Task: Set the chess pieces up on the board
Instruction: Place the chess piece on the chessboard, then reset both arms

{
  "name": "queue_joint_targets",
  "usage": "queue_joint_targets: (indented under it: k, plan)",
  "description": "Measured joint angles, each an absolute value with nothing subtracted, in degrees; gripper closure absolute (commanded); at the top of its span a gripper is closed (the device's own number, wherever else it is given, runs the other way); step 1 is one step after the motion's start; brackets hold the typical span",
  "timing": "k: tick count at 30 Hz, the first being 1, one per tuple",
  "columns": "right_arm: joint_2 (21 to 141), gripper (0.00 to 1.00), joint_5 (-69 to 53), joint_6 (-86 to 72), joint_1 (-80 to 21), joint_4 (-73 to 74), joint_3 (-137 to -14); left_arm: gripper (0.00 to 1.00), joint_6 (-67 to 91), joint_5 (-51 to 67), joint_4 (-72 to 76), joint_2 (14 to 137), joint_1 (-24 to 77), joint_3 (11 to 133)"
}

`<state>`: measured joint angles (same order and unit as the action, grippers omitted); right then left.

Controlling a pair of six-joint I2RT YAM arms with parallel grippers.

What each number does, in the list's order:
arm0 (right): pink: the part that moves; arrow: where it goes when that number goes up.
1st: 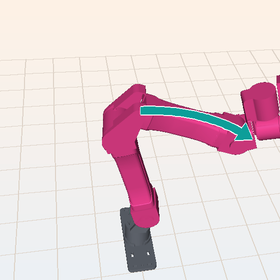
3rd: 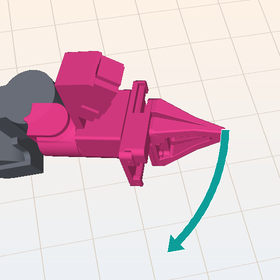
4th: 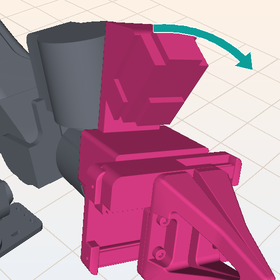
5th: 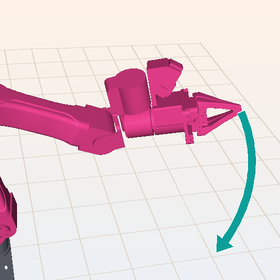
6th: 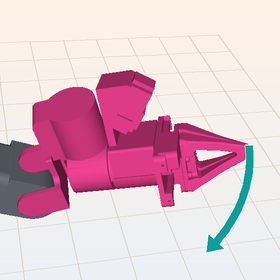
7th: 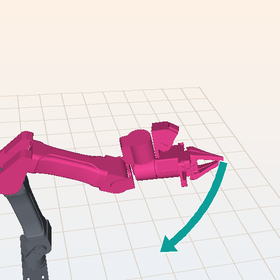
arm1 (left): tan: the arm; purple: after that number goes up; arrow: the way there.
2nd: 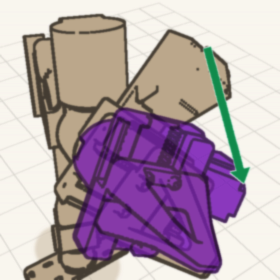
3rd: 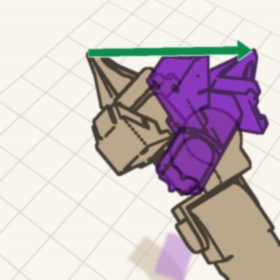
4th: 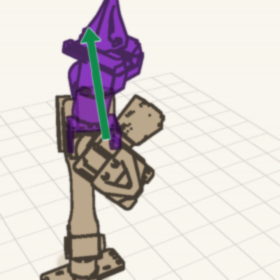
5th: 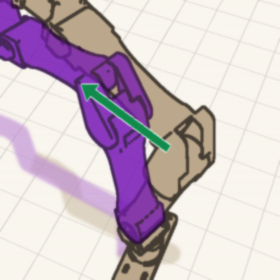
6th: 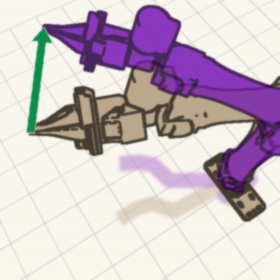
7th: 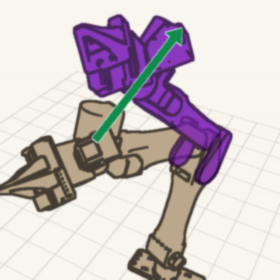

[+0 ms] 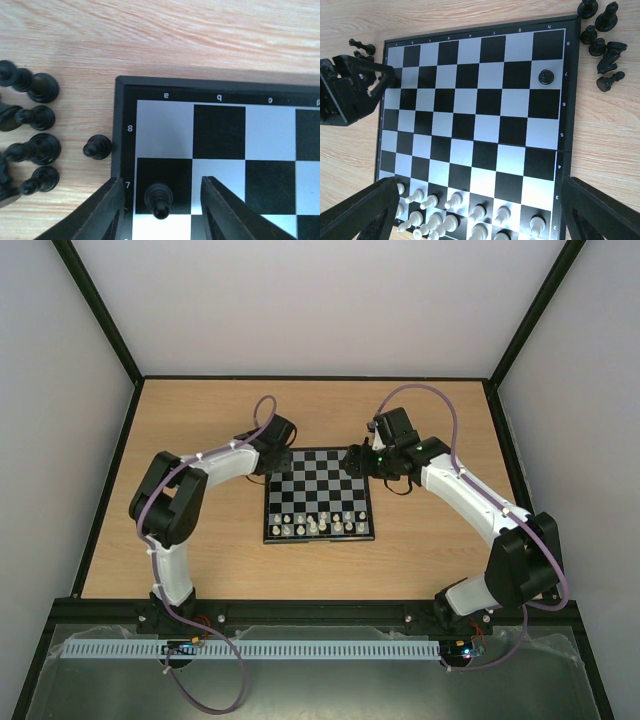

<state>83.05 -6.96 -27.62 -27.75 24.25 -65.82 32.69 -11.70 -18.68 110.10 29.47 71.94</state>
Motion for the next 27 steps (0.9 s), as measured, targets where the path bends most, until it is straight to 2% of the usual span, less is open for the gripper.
queue_joint_targets:
  k: [5, 9, 11, 13, 14, 27]
  plan:
    - [83.24, 0.10, -6.92, -27.62, -27.75, 24.25, -65.82, 0.44, 32.60, -12.91, -20.01, 106.48, 29.76, 71.94]
    - [83.50, 0.04, -6.70, -27.62, -27.75, 24.25, -65.82, 0.35, 32.60, -13.67, -20.58, 101.67, 30.13, 71.94]
    - [83.59, 0.01, -6.50, -27.53, -27.75, 24.25, -65.82, 0.26, 32.64, -14.06, -20.80, 99.04, 30.39, 71.94]
    - [83.72, 0.01, -6.35, -27.62, -27.75, 24.25, -65.82, 0.04, 32.40, -14.48, -21.02, 96.86, 30.59, 71.94]
    - [83.74, 0.02, -6.20, -27.51, -27.75, 24.25, -65.82, 0.01, 32.64, -14.76, -21.19, 95.85, 30.61, 71.94]
    - [84.12, 0.01, -4.73, -27.59, -27.75, 24.21, -65.95, 0.01, 33.21, -18.87, -22.44, 86.28, 30.74, 68.29]
